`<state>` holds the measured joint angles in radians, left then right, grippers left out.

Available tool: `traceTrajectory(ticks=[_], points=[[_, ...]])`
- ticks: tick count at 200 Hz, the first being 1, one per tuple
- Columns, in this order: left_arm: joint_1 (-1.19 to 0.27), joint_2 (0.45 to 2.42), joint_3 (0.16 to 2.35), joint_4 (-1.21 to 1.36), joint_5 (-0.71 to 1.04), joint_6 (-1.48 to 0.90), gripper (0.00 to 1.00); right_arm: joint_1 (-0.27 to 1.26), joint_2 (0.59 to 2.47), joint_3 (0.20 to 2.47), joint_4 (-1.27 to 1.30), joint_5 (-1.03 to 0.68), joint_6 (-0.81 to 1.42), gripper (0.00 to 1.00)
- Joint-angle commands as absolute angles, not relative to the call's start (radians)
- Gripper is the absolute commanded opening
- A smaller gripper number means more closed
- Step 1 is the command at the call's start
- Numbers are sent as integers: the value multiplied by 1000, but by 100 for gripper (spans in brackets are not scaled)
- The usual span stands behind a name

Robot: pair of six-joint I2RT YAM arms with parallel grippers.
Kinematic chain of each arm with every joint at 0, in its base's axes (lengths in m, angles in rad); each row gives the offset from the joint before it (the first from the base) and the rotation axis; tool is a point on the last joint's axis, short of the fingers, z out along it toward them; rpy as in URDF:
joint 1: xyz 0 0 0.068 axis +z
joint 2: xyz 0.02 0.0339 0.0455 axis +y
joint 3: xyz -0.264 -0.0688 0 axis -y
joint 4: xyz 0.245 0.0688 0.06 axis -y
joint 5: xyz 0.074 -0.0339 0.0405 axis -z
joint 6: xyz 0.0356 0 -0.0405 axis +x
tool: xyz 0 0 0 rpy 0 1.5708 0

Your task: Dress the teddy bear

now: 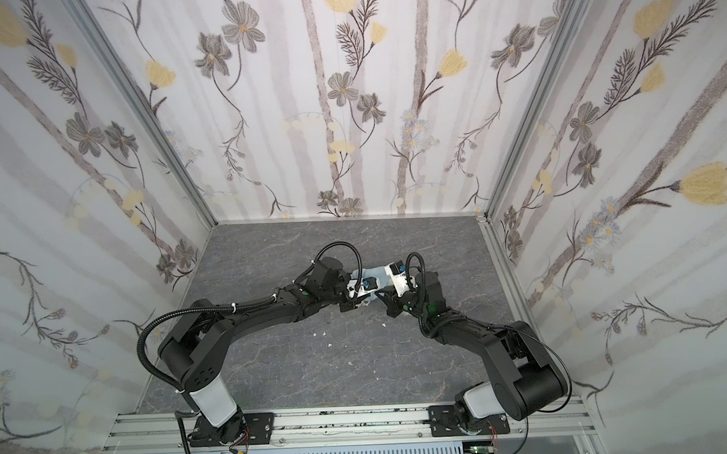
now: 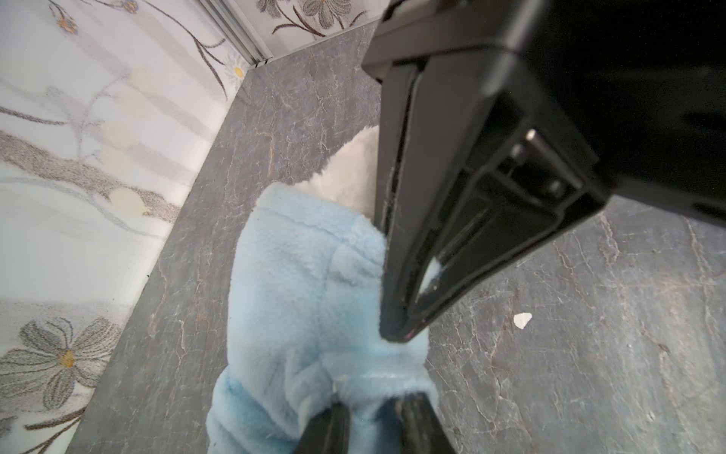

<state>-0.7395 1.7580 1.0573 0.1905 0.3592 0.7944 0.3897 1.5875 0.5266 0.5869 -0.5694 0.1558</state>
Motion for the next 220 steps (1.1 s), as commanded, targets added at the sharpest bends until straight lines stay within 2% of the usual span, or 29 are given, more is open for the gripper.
traceTrajectory(ticks=[1, 15, 40, 94, 115, 135, 149, 220], points=[[-730, 1741, 1042, 199, 374, 843, 26, 378, 1588, 552, 597, -620, 150, 17], [-729, 1728, 1024, 199, 373, 844, 27, 370, 1583, 552, 577, -600, 176, 27], [-729, 1711, 1005, 199, 384, 824, 27, 365, 1589, 564, 588, -591, 245, 37], [-729, 1717, 1011, 203, 374, 793, 28, 369, 1693, 618, 622, -609, 338, 37], [-729, 1719, 1012, 203, 364, 779, 28, 370, 1706, 601, 678, -641, 379, 31], [-728, 1711, 1003, 204, 354, 771, 29, 370, 1720, 594, 761, -705, 451, 10], [-729, 1693, 985, 204, 337, 782, 29, 364, 1714, 588, 793, -732, 492, 0], [-724, 1584, 899, 201, 308, 901, 20, 336, 1699, 580, 816, -850, 520, 0]])
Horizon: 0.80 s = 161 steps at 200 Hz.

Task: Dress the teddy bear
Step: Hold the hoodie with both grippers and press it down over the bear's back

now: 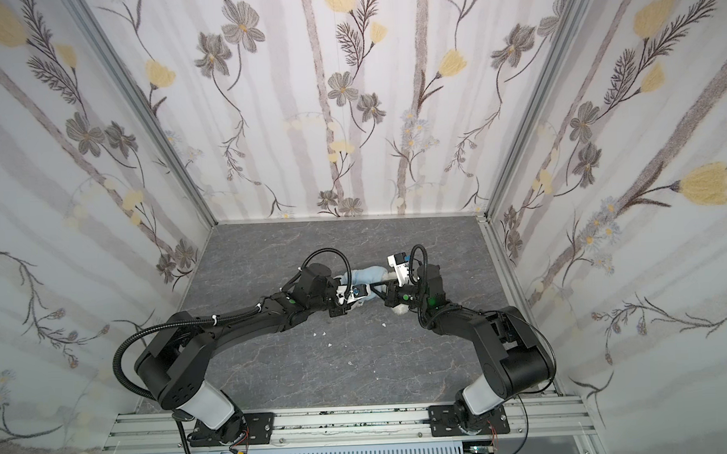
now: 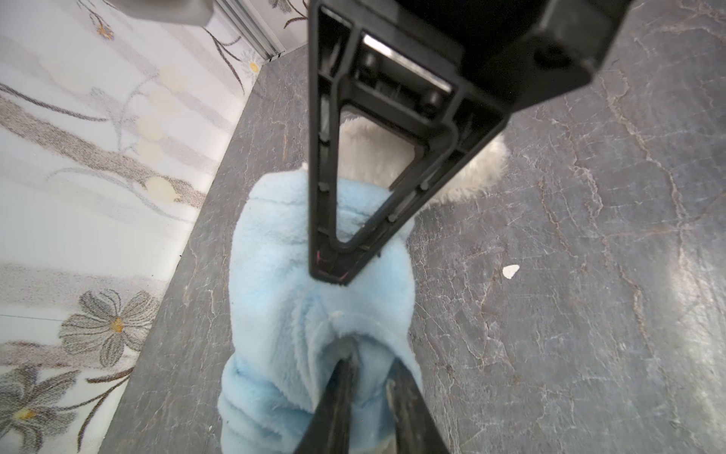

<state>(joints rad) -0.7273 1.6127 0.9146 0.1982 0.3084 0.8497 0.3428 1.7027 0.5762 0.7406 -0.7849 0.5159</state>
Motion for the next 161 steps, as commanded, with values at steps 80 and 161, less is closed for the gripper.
traceTrajectory(ticks=[80, 161], points=[[-724, 1506, 896, 184, 349, 853, 13, 319, 1701, 592, 711, -864, 387, 0], [-746, 1617, 960, 186, 288, 886, 2, 319, 1709, 589, 727, -864, 406, 0]])
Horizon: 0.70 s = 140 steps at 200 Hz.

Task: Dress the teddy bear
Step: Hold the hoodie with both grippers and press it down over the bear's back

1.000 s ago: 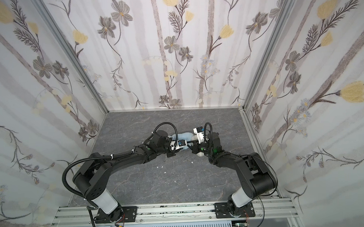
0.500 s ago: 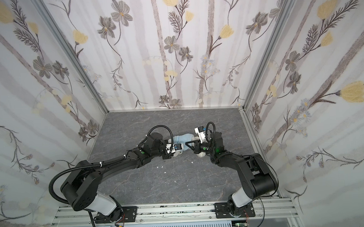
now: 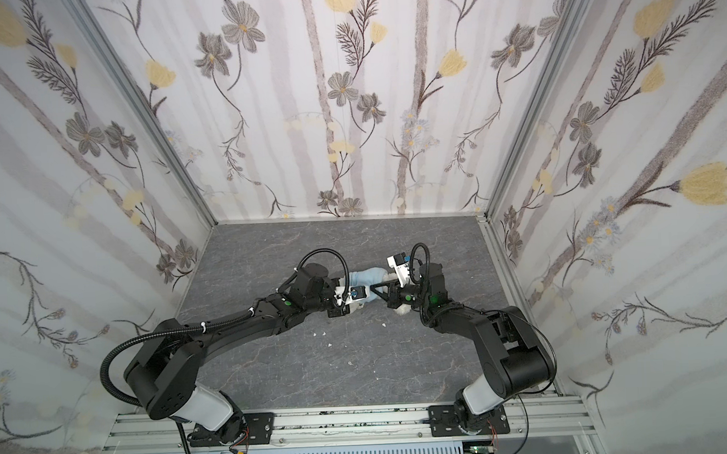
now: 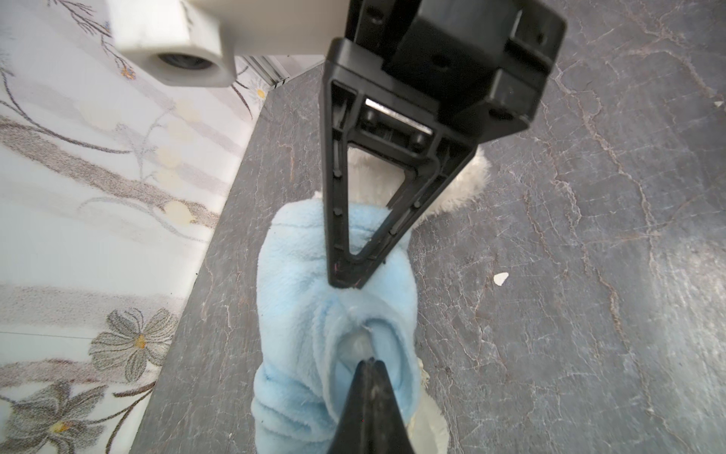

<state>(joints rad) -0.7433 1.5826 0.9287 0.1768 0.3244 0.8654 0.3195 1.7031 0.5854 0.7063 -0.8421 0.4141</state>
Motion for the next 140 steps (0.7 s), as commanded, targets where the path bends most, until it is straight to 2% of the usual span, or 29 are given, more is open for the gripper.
traceTrajectory(ticks=[1, 28, 66, 140], points=[[-746, 1619, 961, 186, 284, 886, 2, 319, 1708, 590, 727, -864, 406, 0], [-747, 1661, 993, 196, 203, 876, 2, 319, 1714, 588, 729, -868, 404, 0], [-749, 1692, 1010, 210, 190, 865, 4, 319, 1726, 591, 736, -875, 404, 0], [-751, 1715, 1012, 221, 329, 861, 21, 322, 1729, 570, 838, -886, 490, 0]])
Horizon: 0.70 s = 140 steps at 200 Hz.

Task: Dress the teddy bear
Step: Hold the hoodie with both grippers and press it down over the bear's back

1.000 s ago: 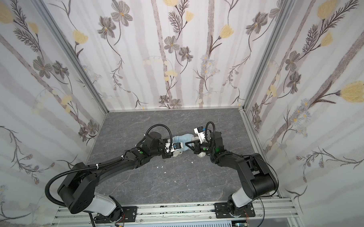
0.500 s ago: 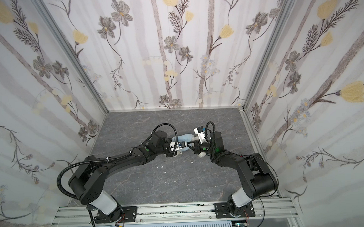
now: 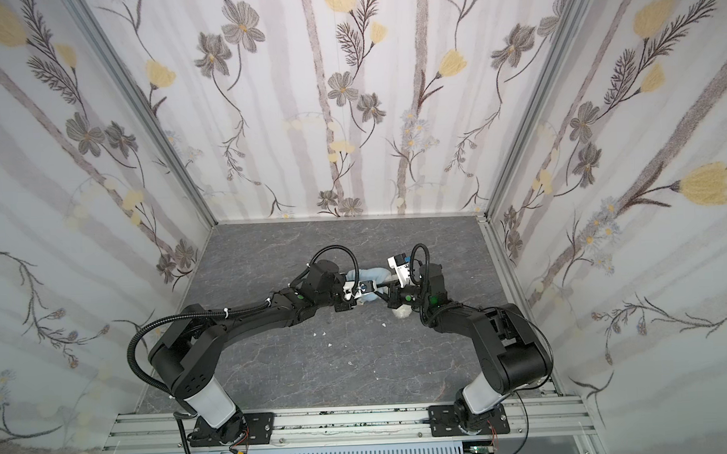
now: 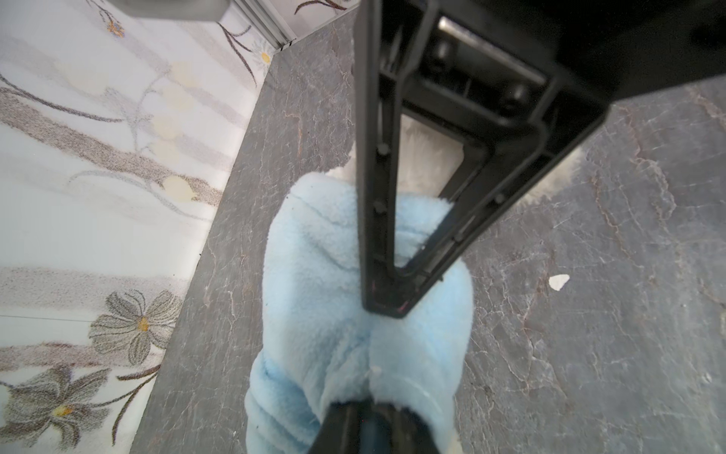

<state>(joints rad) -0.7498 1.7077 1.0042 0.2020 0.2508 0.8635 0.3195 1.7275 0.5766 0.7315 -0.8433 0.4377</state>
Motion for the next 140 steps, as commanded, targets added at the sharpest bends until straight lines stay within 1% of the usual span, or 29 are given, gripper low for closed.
traceTrajectory(ticks=[1, 28, 60, 102, 140], points=[[-751, 1714, 1012, 221, 331, 861, 22, 322, 1729, 570, 839, -885, 491, 0], [-751, 1719, 1017, 224, 367, 854, 26, 324, 1727, 554, 887, -880, 539, 0], [-747, 1727, 1017, 224, 423, 854, 29, 328, 1723, 529, 988, -863, 631, 0], [-742, 1768, 1030, 224, 457, 846, 28, 347, 1729, 468, 1214, -806, 809, 0], [-735, 1821, 1066, 228, 497, 808, 26, 378, 1777, 438, 1397, -750, 938, 0]])
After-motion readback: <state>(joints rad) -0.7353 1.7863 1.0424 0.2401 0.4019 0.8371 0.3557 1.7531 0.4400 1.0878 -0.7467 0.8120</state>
